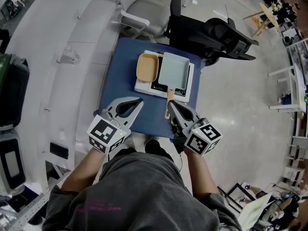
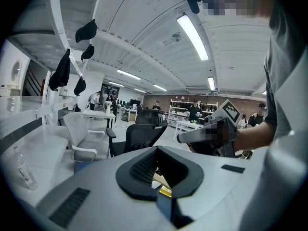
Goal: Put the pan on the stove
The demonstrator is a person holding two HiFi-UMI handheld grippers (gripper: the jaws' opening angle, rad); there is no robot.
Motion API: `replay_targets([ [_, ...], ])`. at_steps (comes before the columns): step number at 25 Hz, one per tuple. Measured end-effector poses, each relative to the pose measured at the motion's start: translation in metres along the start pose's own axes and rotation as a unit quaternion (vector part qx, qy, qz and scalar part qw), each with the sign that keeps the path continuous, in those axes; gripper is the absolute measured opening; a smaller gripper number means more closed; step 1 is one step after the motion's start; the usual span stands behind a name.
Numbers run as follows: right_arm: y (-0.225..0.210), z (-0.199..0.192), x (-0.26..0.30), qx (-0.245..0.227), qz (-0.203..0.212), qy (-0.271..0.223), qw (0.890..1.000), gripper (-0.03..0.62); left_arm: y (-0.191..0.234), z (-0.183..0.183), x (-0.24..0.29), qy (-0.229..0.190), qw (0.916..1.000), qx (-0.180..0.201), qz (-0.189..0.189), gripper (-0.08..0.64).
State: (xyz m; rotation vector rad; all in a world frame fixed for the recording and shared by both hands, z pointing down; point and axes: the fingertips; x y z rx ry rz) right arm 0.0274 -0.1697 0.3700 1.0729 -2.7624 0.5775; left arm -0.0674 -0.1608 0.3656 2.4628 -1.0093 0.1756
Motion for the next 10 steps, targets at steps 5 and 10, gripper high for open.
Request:
replay_targets([
  [5, -0.008, 0.0, -0.005, 0.002, -0.001, 0.0, 1.0, 0.002, -0.004, 0.0, 0.01, 0.004, 1.0, 0.001, 0.001, 0.002],
  [10, -0.017, 0.0, -0.008, 0.002, 0.0, 0.0, 1.0, 0.002, -0.007, -0.001, 0.02, 0.006, 1.0, 0.0, 0.001, 0.002],
])
Point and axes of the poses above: the fingertips, and each gripper's own axes: x forward along the fingers, y to its left, z out of its top, and after that the axes turned 12 degrees about -x, right-handed
